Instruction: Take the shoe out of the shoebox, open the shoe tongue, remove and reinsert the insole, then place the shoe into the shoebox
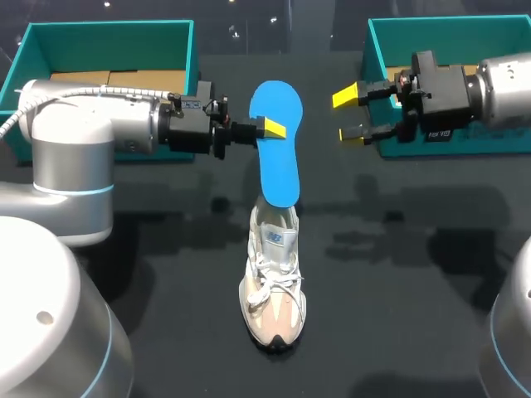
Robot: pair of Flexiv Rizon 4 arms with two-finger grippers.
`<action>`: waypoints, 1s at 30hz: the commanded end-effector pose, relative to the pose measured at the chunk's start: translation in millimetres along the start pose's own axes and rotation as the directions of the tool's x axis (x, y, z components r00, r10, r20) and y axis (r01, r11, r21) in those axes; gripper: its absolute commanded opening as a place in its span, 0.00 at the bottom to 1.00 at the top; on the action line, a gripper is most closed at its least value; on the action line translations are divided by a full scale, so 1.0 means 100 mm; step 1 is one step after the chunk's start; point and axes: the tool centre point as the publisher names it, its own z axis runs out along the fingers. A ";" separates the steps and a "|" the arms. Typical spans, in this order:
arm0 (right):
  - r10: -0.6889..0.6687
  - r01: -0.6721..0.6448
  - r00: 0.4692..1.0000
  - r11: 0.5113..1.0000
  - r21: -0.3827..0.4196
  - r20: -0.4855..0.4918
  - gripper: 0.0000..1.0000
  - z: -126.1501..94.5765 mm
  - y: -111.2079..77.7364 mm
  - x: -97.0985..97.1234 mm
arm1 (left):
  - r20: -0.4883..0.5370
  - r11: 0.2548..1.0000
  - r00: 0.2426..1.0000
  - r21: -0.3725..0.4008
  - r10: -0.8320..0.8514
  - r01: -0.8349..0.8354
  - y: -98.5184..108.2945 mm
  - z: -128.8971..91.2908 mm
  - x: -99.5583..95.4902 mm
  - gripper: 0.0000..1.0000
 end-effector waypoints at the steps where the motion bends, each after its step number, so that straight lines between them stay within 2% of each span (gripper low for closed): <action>1: 0.002 -0.007 0.992 0.999 0.038 0.126 1.00 -0.07 0.00 0.10 | -0.006 1.000 1.000 -0.005 -0.001 0.001 -0.04 0.09 -0.07 0.00; 9: 0.008 -0.042 0.953 0.994 0.106 0.302 1.00 -0.08 -0.03 0.21 | -0.010 1.000 1.000 0.000 -0.028 0.028 -0.03 0.14 -0.09 0.00; 16: -0.012 -0.073 0.879 0.985 0.158 0.477 1.00 -0.04 -0.01 0.37 | -0.010 1.000 1.000 0.000 -0.028 0.028 -0.03 0.14 -0.09 0.00; 23: -0.031 -0.107 0.774 0.978 0.178 0.633 1.00 0.04 -0.02 0.50 | -0.010 1.000 1.000 0.000 -0.028 0.028 -0.03 0.14 -0.09 0.00; 30: 0.002 -0.190 0.634 0.970 0.153 0.774 1.00 0.17 0.02 0.63 | -0.010 1.000 1.000 0.000 -0.028 0.028 -0.03 0.14 -0.09 0.00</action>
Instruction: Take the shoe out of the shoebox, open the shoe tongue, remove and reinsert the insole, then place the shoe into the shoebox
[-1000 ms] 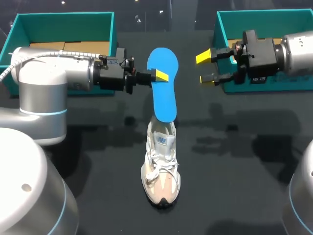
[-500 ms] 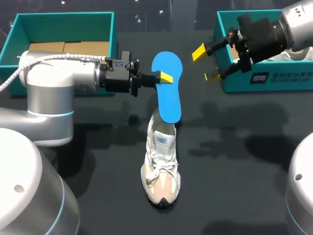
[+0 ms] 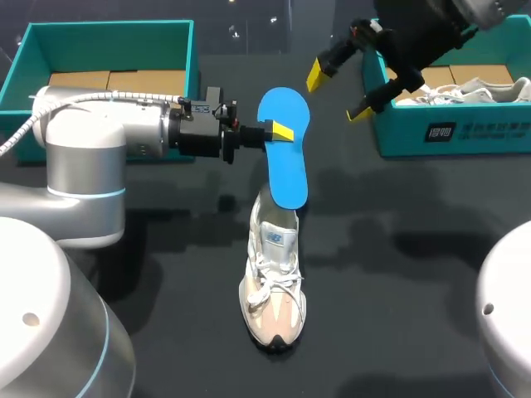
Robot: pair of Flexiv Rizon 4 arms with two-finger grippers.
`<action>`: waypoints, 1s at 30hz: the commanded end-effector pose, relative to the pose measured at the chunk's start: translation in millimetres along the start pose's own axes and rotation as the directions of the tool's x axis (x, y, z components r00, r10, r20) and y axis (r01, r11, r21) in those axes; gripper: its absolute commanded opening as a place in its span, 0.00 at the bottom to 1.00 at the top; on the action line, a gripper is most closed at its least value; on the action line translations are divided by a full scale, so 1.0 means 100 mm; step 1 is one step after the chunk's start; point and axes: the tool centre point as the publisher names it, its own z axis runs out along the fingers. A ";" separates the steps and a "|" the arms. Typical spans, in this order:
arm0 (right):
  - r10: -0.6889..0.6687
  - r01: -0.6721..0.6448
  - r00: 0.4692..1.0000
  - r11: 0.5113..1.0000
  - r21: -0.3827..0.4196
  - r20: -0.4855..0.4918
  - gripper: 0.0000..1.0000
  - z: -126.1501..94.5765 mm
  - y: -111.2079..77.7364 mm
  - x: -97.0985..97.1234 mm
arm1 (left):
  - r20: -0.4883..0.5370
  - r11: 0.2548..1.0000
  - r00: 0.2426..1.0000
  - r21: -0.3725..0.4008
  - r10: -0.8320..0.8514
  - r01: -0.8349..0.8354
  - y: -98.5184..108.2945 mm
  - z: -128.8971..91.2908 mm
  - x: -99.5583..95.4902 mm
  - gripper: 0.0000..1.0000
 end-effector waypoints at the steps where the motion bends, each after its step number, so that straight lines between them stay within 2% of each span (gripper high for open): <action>1: 0.025 -0.032 0.936 0.999 0.014 0.352 1.00 0.04 0.08 0.13 | 0.000 1.000 1.000 0.000 0.000 0.000 0.00 0.01 -0.01 0.00; 14: 0.089 -0.088 0.806 0.996 -0.031 0.586 1.00 0.17 0.13 0.48 | 0.000 1.000 1.000 0.000 0.000 0.000 0.00 0.01 -0.01 0.00; 22: 0.105 -0.096 0.742 0.994 -0.050 0.663 1.00 0.28 0.17 0.61 | 0.000 1.000 1.000 0.000 0.000 0.000 0.00 0.01 -0.01 0.00; 30: 0.119 -0.112 0.709 0.992 -0.056 0.695 1.00 0.38 0.20 0.66 | 0.000 1.000 1.000 0.000 0.000 0.000 0.00 0.01 -0.01 0.00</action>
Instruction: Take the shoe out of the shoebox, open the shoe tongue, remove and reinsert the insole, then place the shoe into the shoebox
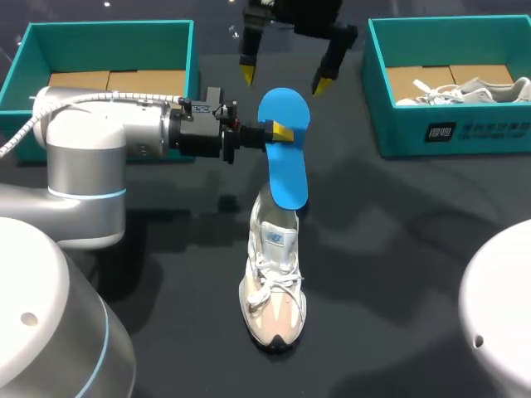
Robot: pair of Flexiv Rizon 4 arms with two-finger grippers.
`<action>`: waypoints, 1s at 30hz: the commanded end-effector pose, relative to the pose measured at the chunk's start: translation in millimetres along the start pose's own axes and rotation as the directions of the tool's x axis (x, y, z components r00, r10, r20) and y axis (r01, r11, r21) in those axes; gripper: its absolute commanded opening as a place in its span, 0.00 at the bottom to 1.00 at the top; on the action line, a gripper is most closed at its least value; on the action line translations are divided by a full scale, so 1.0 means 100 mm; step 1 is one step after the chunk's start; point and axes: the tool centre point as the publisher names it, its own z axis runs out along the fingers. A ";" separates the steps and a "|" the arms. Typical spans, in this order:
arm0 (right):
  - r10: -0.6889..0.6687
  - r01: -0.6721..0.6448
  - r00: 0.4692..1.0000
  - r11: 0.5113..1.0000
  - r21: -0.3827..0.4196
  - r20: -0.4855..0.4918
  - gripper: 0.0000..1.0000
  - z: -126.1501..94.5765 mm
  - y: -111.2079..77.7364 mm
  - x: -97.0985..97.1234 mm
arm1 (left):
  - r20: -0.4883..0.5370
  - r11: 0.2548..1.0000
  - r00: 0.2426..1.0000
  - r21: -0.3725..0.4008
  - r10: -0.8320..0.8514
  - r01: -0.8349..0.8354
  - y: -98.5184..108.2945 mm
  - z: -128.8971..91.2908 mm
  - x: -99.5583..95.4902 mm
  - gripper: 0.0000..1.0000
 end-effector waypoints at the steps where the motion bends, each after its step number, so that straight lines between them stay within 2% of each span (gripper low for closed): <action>1: 0.005 -0.007 0.975 1.000 0.007 0.221 1.00 0.03 0.04 0.09 | 0.002 1.000 1.000 -0.001 0.000 0.000 0.00 0.01 0.00 0.00; 17: 0.019 -0.015 0.979 1.000 -0.019 0.204 1.00 0.04 0.01 0.08 | 0.002 1.000 1.000 -0.001 0.000 0.000 0.00 0.01 0.00 0.00; 27: 0.022 -0.017 0.991 0.999 -0.041 0.129 1.00 0.04 0.02 0.01 | 0.002 1.000 1.000 -0.001 0.000 0.000 0.00 0.01 0.00 0.00; 30: 0.025 -0.020 0.996 0.998 -0.053 0.081 1.00 0.02 0.02 -0.05 | 0.002 1.000 1.000 -0.001 0.000 0.000 0.00 0.01 0.00 0.00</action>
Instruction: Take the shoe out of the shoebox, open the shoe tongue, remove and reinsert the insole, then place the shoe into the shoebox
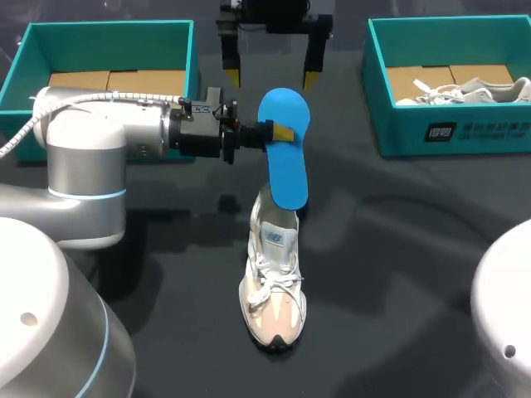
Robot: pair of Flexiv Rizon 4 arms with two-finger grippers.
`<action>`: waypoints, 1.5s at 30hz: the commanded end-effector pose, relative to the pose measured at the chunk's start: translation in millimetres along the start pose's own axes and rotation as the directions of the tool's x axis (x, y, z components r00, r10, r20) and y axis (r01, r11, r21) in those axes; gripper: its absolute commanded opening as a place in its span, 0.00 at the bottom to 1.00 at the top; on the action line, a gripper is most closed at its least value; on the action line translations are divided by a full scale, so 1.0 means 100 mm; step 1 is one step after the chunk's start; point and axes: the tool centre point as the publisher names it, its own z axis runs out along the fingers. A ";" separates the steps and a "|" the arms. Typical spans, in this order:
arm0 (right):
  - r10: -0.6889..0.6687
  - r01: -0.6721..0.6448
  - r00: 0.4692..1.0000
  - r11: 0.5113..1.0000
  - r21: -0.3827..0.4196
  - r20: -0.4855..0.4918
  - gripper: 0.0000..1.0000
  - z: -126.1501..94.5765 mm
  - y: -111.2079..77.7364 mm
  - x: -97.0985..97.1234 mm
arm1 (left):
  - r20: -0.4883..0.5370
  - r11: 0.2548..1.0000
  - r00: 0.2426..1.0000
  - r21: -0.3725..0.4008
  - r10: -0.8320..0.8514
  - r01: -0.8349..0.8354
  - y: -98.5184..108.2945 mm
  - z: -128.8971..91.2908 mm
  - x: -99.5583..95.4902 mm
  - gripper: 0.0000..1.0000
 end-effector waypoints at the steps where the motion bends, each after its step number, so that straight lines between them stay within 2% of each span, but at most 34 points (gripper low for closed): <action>1: 0.004 -0.005 0.996 1.000 -0.016 -0.089 1.00 0.00 -0.05 -0.17 | 0.002 1.000 1.000 -0.001 0.000 0.000 0.00 0.01 0.00 0.00; 10: 0.021 -0.021 0.972 1.000 0.001 -0.236 1.00 -0.02 -0.02 -0.36 | 0.002 1.000 1.000 -0.001 0.000 0.000 0.00 0.01 0.00 0.00; 18: 0.047 -0.044 0.908 0.999 0.016 -0.416 1.00 0.02 -0.02 -0.53 | 0.002 1.000 1.000 -0.001 0.000 0.000 0.00 0.01 0.00 0.00; 24: 0.052 -0.051 0.836 0.999 0.017 -0.546 1.00 0.08 -0.04 -0.64 | 0.002 1.000 1.000 -0.001 0.000 0.000 0.00 0.01 0.00 0.00; 32: 0.037 -0.058 0.756 0.998 -0.010 -0.653 1.00 0.14 -0.09 -0.73 | 0.002 1.000 1.000 -0.001 0.000 0.000 0.00 0.01 0.00 0.00; 45: 0.030 -0.065 0.554 0.998 -0.008 -0.832 1.00 0.34 -0.13 -0.86 | 0.002 1.000 1.000 -0.001 0.000 0.000 0.00 0.01 0.00 0.00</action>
